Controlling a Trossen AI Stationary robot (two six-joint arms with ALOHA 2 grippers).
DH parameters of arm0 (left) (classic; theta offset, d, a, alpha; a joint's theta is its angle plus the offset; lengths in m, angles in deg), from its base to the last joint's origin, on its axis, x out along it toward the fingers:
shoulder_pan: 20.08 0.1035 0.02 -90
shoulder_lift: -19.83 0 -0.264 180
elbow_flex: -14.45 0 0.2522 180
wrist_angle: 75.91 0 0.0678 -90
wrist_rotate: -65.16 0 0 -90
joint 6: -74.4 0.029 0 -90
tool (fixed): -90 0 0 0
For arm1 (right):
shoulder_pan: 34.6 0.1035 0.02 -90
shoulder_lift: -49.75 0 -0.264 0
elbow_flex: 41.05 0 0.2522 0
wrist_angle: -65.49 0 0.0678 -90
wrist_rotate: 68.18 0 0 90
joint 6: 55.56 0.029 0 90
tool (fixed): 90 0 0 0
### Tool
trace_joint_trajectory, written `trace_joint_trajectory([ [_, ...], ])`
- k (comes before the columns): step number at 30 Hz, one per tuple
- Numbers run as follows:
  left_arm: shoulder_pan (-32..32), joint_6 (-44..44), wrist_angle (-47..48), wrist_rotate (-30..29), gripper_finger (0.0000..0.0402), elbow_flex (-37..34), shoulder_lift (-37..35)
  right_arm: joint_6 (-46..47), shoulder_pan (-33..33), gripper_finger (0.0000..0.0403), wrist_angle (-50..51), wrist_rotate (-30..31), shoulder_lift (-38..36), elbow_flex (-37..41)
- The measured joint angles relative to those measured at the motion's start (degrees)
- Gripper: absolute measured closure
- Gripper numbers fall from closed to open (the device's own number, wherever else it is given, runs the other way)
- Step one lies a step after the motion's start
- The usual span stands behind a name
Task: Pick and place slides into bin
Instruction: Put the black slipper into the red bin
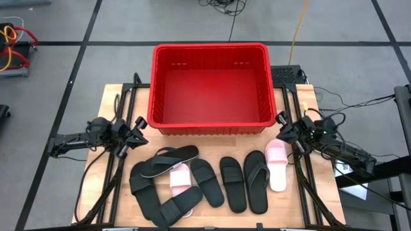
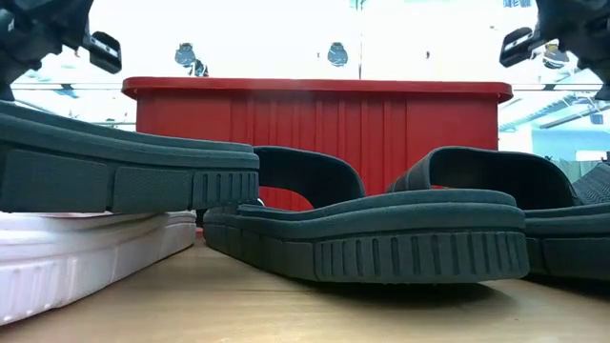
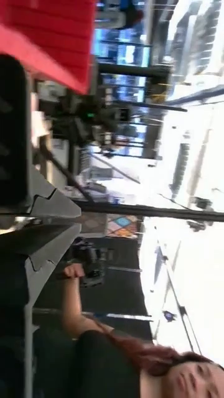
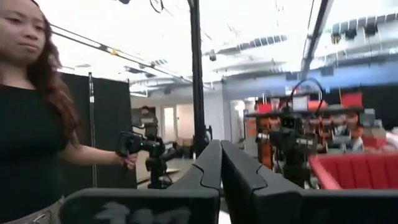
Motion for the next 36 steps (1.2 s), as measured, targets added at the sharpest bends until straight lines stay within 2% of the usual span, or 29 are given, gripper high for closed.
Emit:
trace_joint_trajectory([
  [2, 0.0, -0.1, -1.7, -0.5, 0.0385, 0.3, 0.0, -0.1, 0.0, 0.0403, -1.7, 0.6, 0.0, 0.0],
  [6, 0.0, 0.9, 2.3, -0.9, 0.0397, 4.0, 0.0, -1.8, 0.0, 0.0403, -1.9, 4.3, 0.0, -0.7],
  [13, 0.0, 7.9, 22.6, -3.8, 0.039, 16.9, 1.8, -8.5, 0.0, 0.0403, 5.4, 4.7, 0.0, -8.7],
  [16, 0.0, 10.1, 28.9, -5.3, 0.0381, 22.9, 4.9, -13.5, 0.0, 0.0403, 12.7, 5.3, 1.4, -14.0],
  [19, 0.0, 11.6, 33.3, -5.5, 0.0376, 28.2, 8.9, -18.0, 0.0, 0.0403, 18.7, 7.6, 4.2, -20.3],
  [23, 0.0, 13.5, 36.7, -5.5, 0.0379, 34.5, 15.3, -22.8, 0.0, 0.0403, 25.0, 7.7, 10.2, -27.6],
  [29, 0.0, 16.6, 43.6, -5.8, 0.0395, 43.8, 25.5, -23.0, 0.0, 0.0403, 26.4, 9.0, 20.5, -36.0],
  [34, 0.0, 17.6, 52.9, -7.1, 0.0397, 50.8, 32.1, -20.6, 0.0, 0.0403, 35.1, 8.8, 27.5, -40.9],
  [36, 0.0, 17.6, 56.9, -7.3, 0.0391, 53.1, 34.0, -19.1, 0.0, 0.0403, 39.2, 6.8, 29.4, -41.8],
])
